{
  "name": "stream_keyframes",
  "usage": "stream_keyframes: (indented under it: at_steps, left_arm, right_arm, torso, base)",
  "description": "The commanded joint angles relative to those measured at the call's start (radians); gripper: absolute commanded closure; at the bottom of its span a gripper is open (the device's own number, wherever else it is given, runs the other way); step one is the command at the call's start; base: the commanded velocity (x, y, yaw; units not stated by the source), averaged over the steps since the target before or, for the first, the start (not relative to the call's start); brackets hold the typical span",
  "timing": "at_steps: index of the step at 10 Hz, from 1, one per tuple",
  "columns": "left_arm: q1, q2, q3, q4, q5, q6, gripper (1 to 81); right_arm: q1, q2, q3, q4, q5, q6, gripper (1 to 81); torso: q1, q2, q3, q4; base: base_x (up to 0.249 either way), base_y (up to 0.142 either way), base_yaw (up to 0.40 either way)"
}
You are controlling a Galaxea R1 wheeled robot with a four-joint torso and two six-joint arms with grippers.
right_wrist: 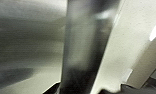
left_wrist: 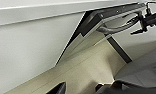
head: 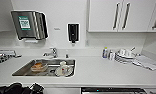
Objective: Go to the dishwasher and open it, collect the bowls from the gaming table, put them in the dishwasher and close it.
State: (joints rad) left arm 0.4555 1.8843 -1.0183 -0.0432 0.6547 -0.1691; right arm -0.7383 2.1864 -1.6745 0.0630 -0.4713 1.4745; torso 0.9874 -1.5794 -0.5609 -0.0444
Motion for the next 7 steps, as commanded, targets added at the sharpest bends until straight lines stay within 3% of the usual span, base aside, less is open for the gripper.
stream_keyframes:
  at_steps: [1,4,6,7]
  left_arm:
    - [-0.116,-0.017,0.014,-0.017,0.022,0.002,1.0]
    - [-0.114,-0.017,0.017,-0.017,0.023,0.002,1.0]
    - [-0.116,-0.016,0.017,-0.017,0.023,0.002,1.0]
    - [-0.114,-0.016,0.018,-0.017,0.023,0.002,1.0]
  right_arm:
    - [0.038,-0.029,0.001,-0.015,-0.222,0.0,1.0]
    - [0.0,-0.024,-0.028,-0.006,-0.198,0.0,1.0]
    - [-0.04,-0.018,-0.057,0.014,-0.113,0.001,1.0]
    - [-0.051,-0.015,-0.063,0.018,-0.109,0.001,1.0]
  torso:
    - [0.0,0.0,0.0,0.0]
    - [0.0,0.0,0.0,0.0]
    - [0.0,0.0,0.0,0.0]
    - [0.0,0.0,0.0,0.0]
  base:
    - [-0.096,0.0,0.0]
    - [-0.096,0.0,0.0]
    - [-0.096,0.0,0.0]
    - [-0.096,0.0,0.0]
